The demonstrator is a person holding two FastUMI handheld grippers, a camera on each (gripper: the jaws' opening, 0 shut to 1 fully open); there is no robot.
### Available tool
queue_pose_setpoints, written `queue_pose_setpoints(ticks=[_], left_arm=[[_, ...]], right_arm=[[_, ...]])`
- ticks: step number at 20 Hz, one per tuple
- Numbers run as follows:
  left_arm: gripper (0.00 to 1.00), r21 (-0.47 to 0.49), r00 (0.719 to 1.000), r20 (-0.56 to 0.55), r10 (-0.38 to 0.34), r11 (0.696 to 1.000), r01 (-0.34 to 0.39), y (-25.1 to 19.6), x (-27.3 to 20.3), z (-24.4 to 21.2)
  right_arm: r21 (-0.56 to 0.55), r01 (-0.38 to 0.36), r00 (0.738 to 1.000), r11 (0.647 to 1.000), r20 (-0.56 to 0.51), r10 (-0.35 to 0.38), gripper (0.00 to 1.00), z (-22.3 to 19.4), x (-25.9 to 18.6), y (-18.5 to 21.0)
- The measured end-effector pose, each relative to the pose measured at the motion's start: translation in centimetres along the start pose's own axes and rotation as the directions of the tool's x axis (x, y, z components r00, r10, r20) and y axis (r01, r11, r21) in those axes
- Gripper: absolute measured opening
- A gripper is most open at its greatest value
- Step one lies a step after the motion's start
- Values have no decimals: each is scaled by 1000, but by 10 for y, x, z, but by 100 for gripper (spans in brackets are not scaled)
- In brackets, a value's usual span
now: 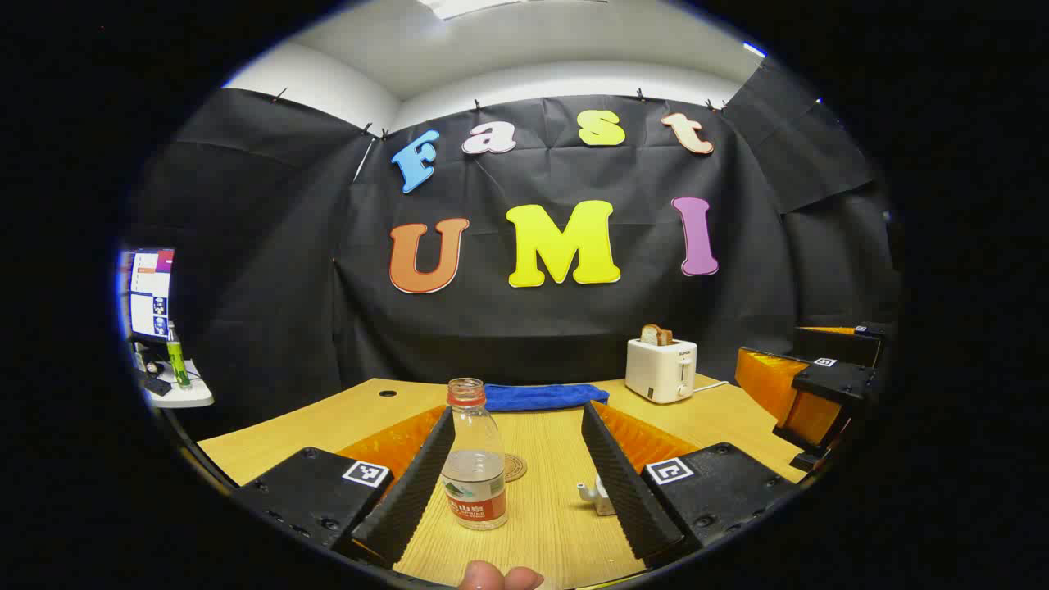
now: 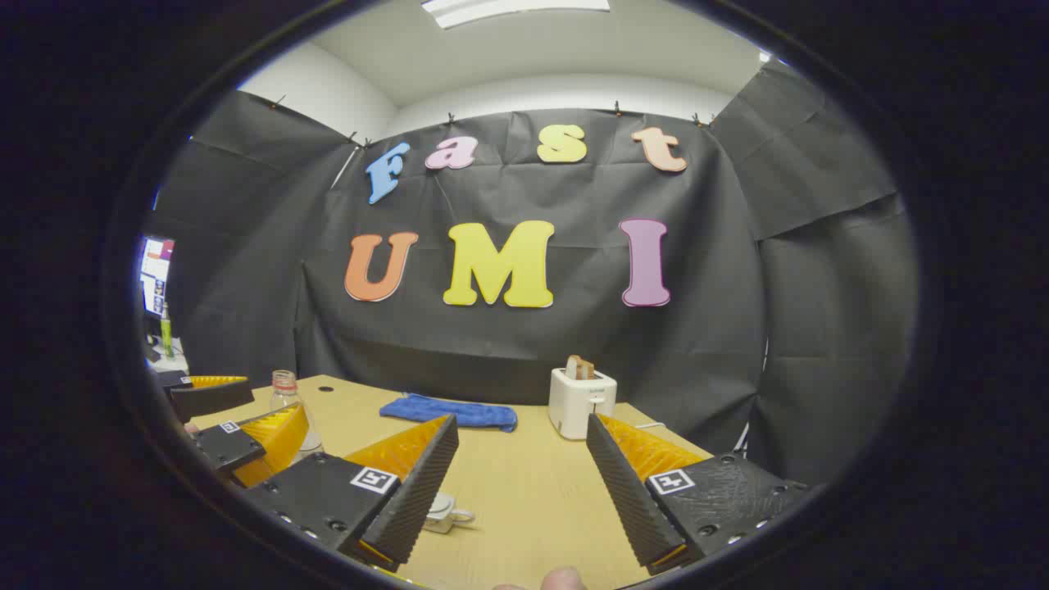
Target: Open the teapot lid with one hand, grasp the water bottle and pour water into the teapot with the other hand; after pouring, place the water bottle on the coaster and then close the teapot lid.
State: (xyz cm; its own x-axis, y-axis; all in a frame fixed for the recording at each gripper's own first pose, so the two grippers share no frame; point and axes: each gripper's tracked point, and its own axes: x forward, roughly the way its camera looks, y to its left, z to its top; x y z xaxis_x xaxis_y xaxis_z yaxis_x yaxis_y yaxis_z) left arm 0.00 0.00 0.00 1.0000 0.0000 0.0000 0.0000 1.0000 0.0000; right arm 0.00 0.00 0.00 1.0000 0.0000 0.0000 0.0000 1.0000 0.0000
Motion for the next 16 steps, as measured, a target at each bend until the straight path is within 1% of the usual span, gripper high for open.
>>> queue_pose_setpoints(ticks=[1,2,3,4,7,8,9,10,11,16], left_arm=[[98,-4,1000,-8,-3,1000,3,0,0,-2],[98,-8,1000,-9,-3,1000,3,0,0,-3],[98,-9,1000,-11,-4,1000,4,-1,1,-3],[98,-8,1000,-9,-4,1000,4,0,1,-3],[98,-4,1000,-15,-8,1000,8,-2,1,-4],[98,-2,1000,-20,-7,1000,7,-2,1,-6],[98,-1,1000,-19,-6,1000,6,-1,0,-4],[98,-2,1000,-22,-3,1000,3,0,0,-3],[98,-5,1000,-23,-1,1000,1,3,1,-4],[98,-9,1000,-20,16,1000,-16,7,0,-1]], right_arm=[[1,-2,1000,1000,1,2,97,0,0,0],[2,-4,1000,1000,2,4,95,0,0,2],[5,-8,1000,1000,2,8,97,0,0,2],[4,-10,1000,1000,0,10,95,-1,0,3],[8,-16,1000,1000,-4,16,95,-3,1,4],[13,-18,1000,1000,-5,18,95,-4,1,5],[15,-22,1000,1000,-7,22,97,-4,1,7],[15,-23,1000,1000,-8,23,97,-5,1,8],[12,-26,1000,1000,-7,26,95,-6,1,9],[3,-30,1000,1000,8,30,95,-3,-2,12]])
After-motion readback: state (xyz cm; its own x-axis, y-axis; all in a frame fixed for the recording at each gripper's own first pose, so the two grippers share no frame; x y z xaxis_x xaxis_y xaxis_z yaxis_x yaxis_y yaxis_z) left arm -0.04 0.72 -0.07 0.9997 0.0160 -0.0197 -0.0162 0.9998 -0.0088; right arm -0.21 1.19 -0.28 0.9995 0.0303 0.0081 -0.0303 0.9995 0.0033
